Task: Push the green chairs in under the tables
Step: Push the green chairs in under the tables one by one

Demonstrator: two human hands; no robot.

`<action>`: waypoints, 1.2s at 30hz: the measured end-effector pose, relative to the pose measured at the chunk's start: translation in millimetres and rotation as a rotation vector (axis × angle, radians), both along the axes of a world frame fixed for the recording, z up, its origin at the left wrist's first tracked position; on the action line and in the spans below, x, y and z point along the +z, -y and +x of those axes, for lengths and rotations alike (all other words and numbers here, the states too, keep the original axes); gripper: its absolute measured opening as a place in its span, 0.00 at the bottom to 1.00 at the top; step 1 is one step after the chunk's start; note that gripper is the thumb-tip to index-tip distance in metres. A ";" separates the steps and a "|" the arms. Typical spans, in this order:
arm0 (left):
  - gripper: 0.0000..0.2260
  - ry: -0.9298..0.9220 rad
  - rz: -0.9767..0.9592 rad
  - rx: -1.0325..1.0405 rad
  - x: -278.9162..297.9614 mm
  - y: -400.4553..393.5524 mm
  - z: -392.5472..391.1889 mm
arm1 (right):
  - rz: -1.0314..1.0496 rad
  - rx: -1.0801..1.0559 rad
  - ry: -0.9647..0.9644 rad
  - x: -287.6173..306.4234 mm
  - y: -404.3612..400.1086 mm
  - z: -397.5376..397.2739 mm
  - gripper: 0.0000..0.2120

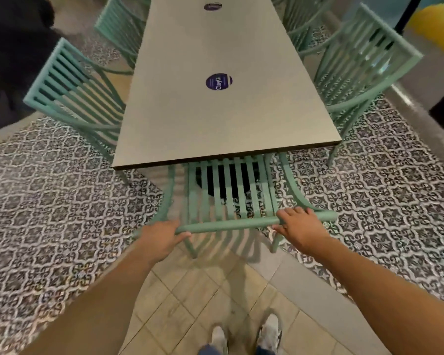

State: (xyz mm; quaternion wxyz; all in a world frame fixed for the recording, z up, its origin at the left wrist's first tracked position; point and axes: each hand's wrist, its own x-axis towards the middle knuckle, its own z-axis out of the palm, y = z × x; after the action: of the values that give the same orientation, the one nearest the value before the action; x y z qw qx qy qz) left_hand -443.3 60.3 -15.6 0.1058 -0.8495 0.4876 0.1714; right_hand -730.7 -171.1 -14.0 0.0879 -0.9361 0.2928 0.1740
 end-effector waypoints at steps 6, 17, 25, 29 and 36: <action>0.19 0.024 -0.040 -0.049 4.2 -2.5 -5.4 | 0.015 0.014 0.004 6.5 0.5 0.9 0.38; 0.20 -0.030 -0.007 -0.037 4.3 -23.0 -36.1 | -0.036 0.078 -0.037 -0.5 -11.0 -30.9 0.22; 0.23 -0.044 -0.003 -0.007 0.3 -42.8 -62.7 | -0.054 0.105 0.009 -3.6 -24.6 -59.0 0.25; 0.21 -0.039 0.018 0.011 7.5 -52.2 -76.8 | -0.070 0.108 0.019 -3.0 -35.0 -68.5 0.24; 0.22 -0.061 0.034 0.000 5.4 -67.4 -89.9 | -0.057 0.082 0.095 -2.5 -50.3 -85.1 0.42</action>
State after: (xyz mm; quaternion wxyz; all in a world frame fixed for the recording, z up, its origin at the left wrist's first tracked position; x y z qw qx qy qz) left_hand -533.2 127.7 -10.2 0.1052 -0.8420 0.4874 0.2057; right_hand -815.8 -120.9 -16.5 0.0677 -0.9567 0.2545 0.1242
